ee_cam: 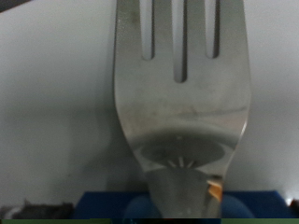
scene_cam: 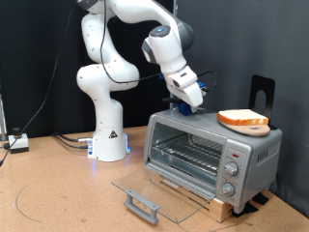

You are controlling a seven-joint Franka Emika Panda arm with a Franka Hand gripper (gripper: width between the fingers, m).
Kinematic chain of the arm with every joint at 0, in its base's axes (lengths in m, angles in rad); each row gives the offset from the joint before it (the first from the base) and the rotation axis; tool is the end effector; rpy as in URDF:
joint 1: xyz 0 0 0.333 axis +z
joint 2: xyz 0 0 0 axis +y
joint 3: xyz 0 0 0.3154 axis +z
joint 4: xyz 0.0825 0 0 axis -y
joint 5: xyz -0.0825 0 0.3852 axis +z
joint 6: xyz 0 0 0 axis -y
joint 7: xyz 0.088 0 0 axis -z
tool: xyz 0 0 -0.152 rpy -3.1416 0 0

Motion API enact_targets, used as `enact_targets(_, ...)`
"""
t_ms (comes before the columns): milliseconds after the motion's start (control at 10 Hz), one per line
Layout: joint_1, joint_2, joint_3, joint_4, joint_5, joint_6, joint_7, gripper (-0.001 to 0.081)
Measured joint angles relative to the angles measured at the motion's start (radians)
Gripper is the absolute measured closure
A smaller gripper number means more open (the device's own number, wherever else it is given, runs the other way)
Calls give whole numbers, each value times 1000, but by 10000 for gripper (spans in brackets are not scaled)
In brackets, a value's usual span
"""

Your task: Make a piece of toast with the oven

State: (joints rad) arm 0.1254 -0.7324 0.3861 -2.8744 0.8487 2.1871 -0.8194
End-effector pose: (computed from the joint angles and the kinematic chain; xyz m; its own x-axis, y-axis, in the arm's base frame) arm 0.2768 0.1846 0.3302 0.7314 0.6187 0.2868 0.6819 -0.6569 -0.3217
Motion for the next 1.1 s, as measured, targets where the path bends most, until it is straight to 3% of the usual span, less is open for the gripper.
enact_targets(900, -4, 0, 9, 0, 0, 16, 13, 333)
enact_targets(1000, -4, 0, 9, 0, 0, 22, 11, 193)
enact_targets(1100, -5, 0, 8, 0, 0, 29, 6, 193)
